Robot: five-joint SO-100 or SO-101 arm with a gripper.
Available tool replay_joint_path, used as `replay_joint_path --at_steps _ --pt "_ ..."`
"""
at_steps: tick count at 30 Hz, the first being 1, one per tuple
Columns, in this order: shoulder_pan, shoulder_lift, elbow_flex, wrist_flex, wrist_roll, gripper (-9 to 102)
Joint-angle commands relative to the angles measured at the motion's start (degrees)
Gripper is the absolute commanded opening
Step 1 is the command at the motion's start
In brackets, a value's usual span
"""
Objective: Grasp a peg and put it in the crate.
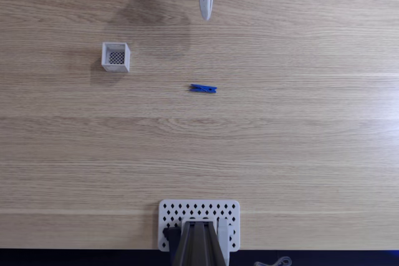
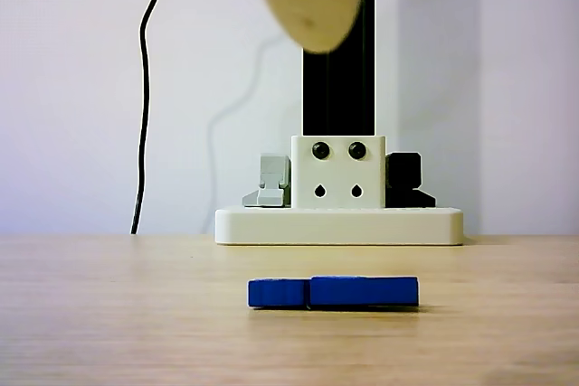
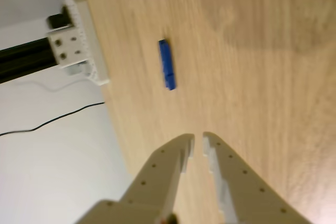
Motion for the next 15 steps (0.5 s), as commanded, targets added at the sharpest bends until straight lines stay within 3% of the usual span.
replay_joint_path --at_steps 1,15 --pt "-0.4 -9.8 -7.3 -0.5 -0.1 0" --pt "3.5 -61.3 -41.7 2.9 -0.3 0"
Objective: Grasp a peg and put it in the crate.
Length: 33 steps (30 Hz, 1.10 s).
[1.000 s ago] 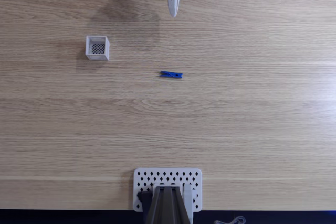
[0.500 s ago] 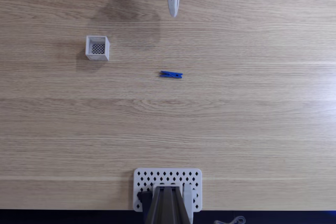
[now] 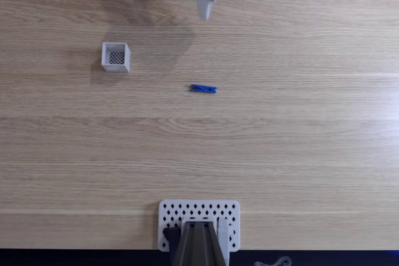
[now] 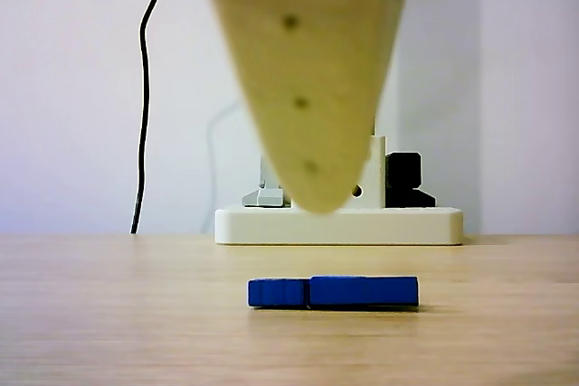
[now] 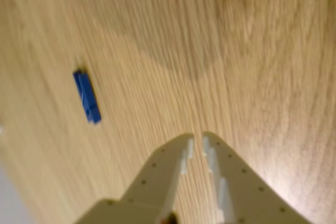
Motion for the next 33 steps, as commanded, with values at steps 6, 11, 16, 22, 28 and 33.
replay_joint_path --at_steps 6,11,16,22,28,33 --pt "3.3 -25.2 -32.6 10.4 -6.4 1" --pt "0.6 -35.3 -46.8 14.2 -9.5 1" --pt "-1.8 -45.7 -58.5 14.2 -8.7 1" --pt "-2.2 -58.5 -70.6 14.2 -8.0 1" --pt "-2.5 -63.1 -75.2 14.2 -8.5 10" --pt "-2.6 -64.1 -76.5 14.1 -8.2 17"
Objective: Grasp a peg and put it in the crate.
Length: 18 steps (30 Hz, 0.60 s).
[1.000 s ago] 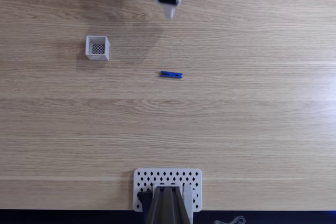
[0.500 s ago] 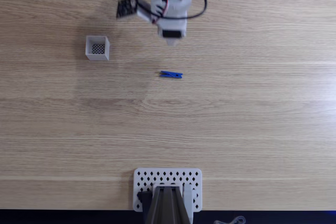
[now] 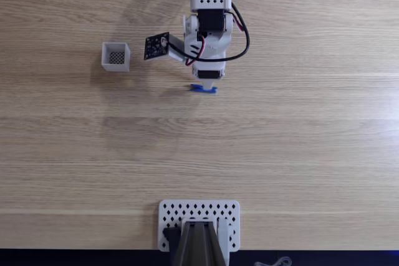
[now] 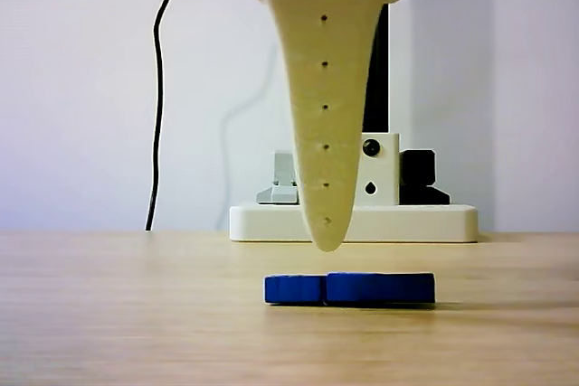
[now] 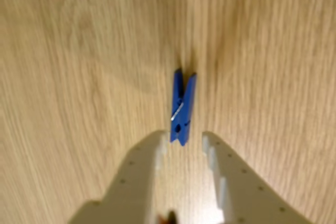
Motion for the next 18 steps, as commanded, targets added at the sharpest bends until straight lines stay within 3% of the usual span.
replay_joint_path --at_steps 1,18 --pt "-0.3 1.3 -6.4 -0.1 0.5 16" --pt "0.0 -9.3 -11.5 0.1 0.4 12"
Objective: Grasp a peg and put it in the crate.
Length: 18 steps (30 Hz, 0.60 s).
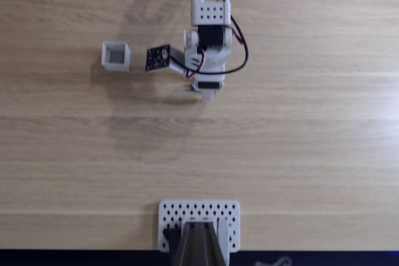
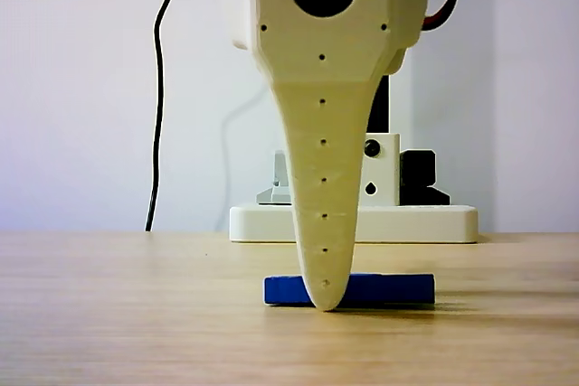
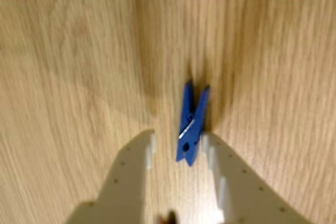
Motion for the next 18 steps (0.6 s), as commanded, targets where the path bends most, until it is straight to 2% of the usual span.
replay_joint_path --at_steps 1,4,11,18 --pt "0.1 0.6 -3.1 -0.5 0.4 9" --pt "0.4 -0.3 -3.1 0.1 0.2 -2" --pt "0.7 1.0 -0.4 -0.9 -0.2 -1" --pt "1.1 20.0 17.8 -10.2 -7.5 -1"
